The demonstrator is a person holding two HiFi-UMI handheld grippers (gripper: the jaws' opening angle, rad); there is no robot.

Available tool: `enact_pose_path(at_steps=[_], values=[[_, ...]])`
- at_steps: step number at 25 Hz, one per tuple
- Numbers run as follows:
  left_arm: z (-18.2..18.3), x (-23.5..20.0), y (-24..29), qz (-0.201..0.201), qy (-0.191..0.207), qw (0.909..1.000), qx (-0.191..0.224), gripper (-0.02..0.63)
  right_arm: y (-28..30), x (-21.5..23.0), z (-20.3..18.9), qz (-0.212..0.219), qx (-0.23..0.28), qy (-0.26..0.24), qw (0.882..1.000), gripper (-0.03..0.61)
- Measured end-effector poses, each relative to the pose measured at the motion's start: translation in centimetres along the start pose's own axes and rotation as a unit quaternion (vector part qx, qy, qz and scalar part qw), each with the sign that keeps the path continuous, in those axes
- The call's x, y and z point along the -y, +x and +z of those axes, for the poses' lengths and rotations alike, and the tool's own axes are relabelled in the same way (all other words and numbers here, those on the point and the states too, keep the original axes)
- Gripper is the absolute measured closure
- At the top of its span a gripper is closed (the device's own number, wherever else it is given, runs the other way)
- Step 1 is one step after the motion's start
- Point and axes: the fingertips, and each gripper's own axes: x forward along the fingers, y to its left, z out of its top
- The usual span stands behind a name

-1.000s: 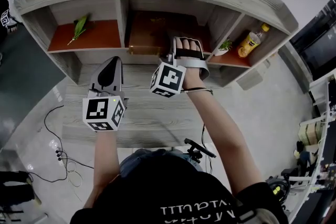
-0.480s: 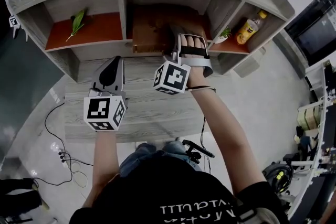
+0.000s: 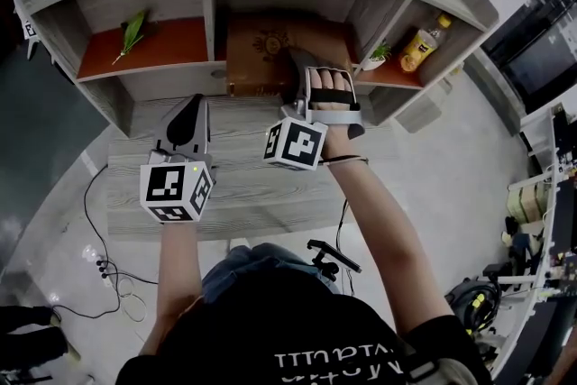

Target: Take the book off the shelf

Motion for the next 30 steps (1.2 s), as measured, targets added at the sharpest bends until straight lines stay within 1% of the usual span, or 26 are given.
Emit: enact_pose_path(at_steps=[8,14,19,22,27,30], values=[[1.4,2.2,-1.2,0.011,0.004,0.9999,0.013,0.603,-3.6,0.0,-0.3,-0.002,0.02,-0.012,1.0,0.313],[2.4,3.8,-1.6,0.011,0.012,0.9997,0.015,0.603,-6.2,0.4,-0.3,-0.002,0.037,0.003,0.999,0.325],[3.6,5.0,-1.6,0.005,0.023,0.9995,0.022,0.603,-8.1,1.2,-0.6,-0.011,0.043,0.036,0.998,0.33],[4.1,5.7,-1.6,-0.002,0.031,0.9992,0.023,0.603,-8.8,1.2,-1.2,-0.004,0.036,0.071,0.997,0.334],[4.8,6.3,-1.9,-0.011,0.046,0.9986,0.026,0.603,-9.4,0.5,-1.7,0.002,0.03,0.093,0.995,0.337],[5.1,6.3,-2.0,-0.013,0.048,0.9984,0.026,0.603,-9.7,0.5,-2.1,0.005,0.021,0.121,0.992,0.339]])
